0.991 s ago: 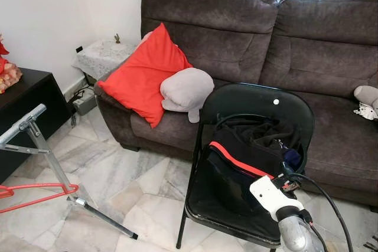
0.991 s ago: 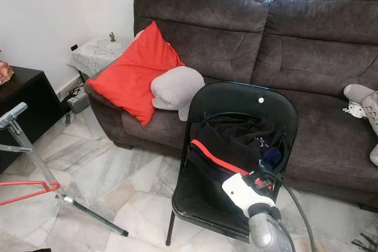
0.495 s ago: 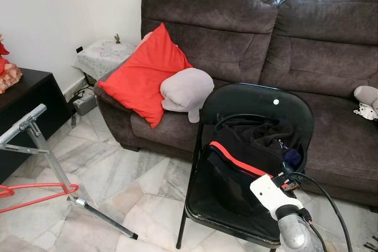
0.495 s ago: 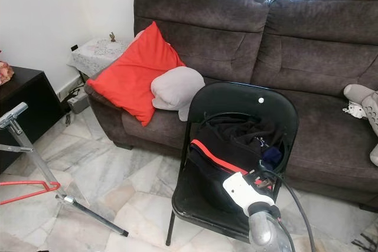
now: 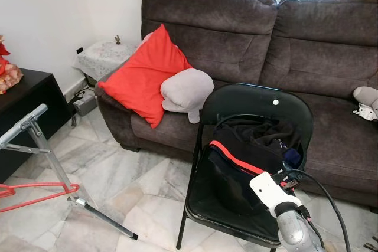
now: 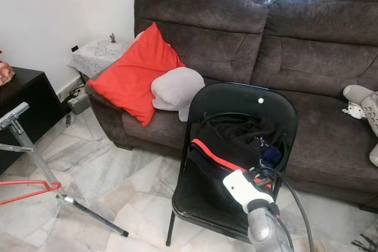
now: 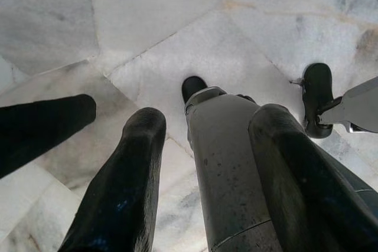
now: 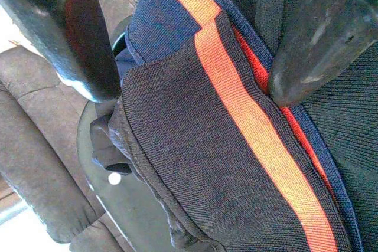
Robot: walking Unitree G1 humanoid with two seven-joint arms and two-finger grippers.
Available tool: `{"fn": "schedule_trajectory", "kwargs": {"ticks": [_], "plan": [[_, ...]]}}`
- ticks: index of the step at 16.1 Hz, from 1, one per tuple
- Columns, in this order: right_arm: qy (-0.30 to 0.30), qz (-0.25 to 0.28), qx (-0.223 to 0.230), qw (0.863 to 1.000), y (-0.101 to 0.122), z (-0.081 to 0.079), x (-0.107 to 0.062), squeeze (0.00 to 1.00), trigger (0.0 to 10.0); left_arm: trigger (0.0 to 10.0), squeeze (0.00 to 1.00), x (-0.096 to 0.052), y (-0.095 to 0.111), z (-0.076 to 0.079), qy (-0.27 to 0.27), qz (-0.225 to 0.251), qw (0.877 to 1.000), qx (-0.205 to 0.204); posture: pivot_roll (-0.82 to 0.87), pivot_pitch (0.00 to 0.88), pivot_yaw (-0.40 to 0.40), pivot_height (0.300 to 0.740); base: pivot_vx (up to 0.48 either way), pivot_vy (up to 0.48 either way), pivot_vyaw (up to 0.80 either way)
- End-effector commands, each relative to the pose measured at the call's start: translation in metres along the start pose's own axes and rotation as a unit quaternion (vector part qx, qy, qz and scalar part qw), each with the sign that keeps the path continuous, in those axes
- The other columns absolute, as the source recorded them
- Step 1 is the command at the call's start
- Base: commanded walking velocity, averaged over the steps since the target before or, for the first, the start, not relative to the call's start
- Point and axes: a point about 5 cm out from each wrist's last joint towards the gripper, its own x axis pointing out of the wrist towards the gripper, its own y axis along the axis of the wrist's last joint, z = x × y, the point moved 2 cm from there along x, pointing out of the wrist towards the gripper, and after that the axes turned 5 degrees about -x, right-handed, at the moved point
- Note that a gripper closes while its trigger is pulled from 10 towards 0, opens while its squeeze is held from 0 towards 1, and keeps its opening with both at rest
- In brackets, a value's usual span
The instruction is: Hang hanger
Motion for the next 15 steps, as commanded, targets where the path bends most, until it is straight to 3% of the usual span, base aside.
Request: {"fn": "schedule_trajectory", "kwargs": {"ticks": [1, 4, 7, 15], "plan": [[-0.003, -0.021, 0.005, 1.0, -0.01, -0.001, -0.002, 0.0, 10.0, 10.0, 0.0, -0.002, -0.018, 0.004, -0.005, -0.033, 0.999, -0.001, -0.01, 0.029, 0.031, 0.74, 0.0, 0.0, 0.0], [-0.058, 0.009, 0.015, 0.998, 0.002, 0.017, 0.001, 0.0, 10.0, 10.0, 0.0, -0.002, -0.018, 0.004, -0.005, -0.033, 0.999, 0.0, -0.01, 0.029, 0.032, 0.74, 0.0, 0.0, 0.0], [-0.079, 0.024, 0.021, 0.996, 0.008, 0.024, 0.001, 0.0, 10.0, 10.0, 0.0, -0.002, -0.018, 0.004, -0.005, -0.033, 0.999, 0.0, -0.01, 0.028, 0.032, 0.74, 0.0, 0.0, 0.0], [-0.051, 0.052, 0.028, 0.997, 0.018, 0.013, -0.002, 0.0, 10.0, 10.0, 0.0, -0.002, -0.018, 0.004, -0.006, -0.033, 0.999, 0.0, -0.01, 0.029, 0.032, 0.74, 0.0, 0.0, 0.0]]}}
